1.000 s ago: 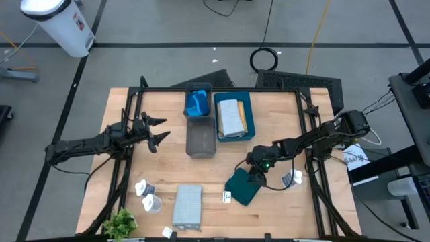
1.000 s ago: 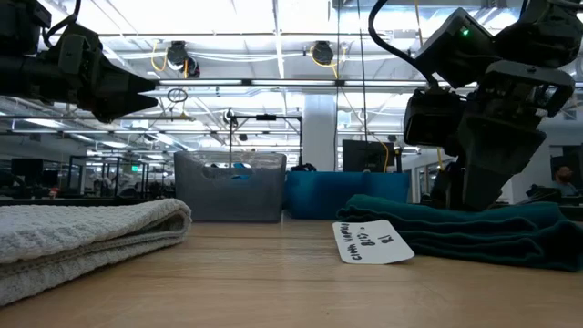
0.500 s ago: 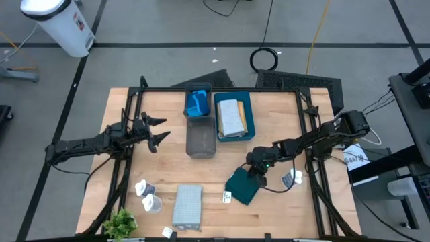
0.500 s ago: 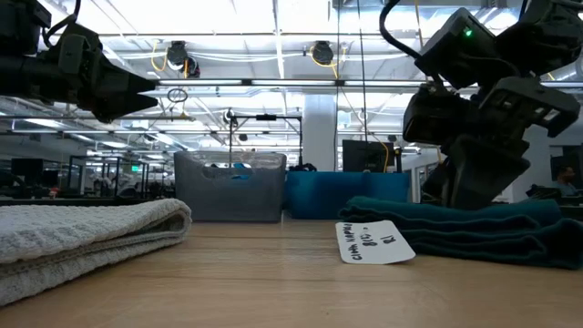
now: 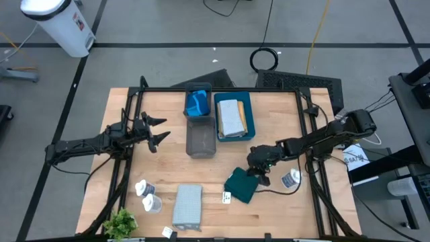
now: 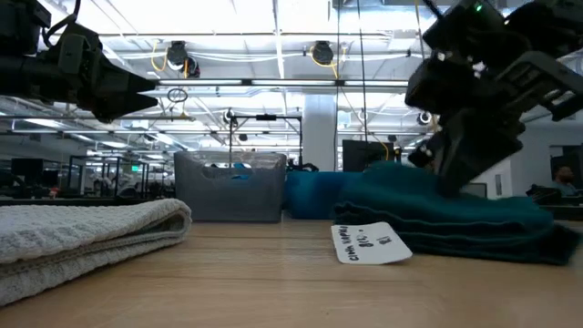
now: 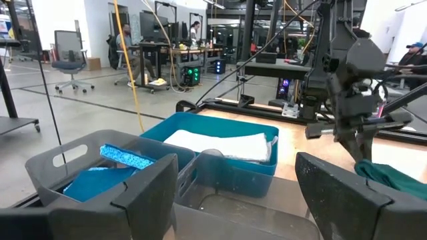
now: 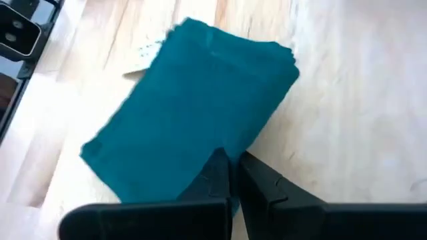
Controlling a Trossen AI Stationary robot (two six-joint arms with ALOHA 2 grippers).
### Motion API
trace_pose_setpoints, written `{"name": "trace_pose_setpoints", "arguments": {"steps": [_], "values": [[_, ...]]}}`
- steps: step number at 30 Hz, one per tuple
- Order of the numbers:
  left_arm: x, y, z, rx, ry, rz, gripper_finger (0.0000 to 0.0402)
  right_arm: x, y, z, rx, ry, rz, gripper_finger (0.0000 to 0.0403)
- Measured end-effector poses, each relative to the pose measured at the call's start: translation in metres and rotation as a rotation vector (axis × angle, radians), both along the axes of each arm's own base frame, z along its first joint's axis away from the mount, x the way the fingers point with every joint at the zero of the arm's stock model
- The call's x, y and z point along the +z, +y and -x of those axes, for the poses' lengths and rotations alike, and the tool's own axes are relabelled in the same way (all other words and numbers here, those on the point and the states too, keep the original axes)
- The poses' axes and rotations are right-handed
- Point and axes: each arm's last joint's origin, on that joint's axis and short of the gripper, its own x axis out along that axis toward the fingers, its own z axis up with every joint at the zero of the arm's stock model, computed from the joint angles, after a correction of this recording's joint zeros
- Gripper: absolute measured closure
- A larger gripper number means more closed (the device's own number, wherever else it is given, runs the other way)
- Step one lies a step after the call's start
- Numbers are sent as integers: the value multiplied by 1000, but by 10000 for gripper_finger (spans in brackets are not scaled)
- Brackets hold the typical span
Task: Pick & Place Kitchen Items
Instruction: Put the green towel into the blue bin
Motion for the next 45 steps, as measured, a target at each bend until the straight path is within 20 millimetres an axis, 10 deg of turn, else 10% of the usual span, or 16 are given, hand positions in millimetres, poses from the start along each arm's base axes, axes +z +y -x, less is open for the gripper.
{"name": "trace_pose_setpoints", "arguments": {"steps": [18, 45], "values": [[0, 0, 0, 0, 0, 0, 94, 50, -4, 12, 39, -322, 274, 403], [0, 0, 0, 0, 0, 0, 94, 61, -14, 18, 168, -394, 904, 403]]}}
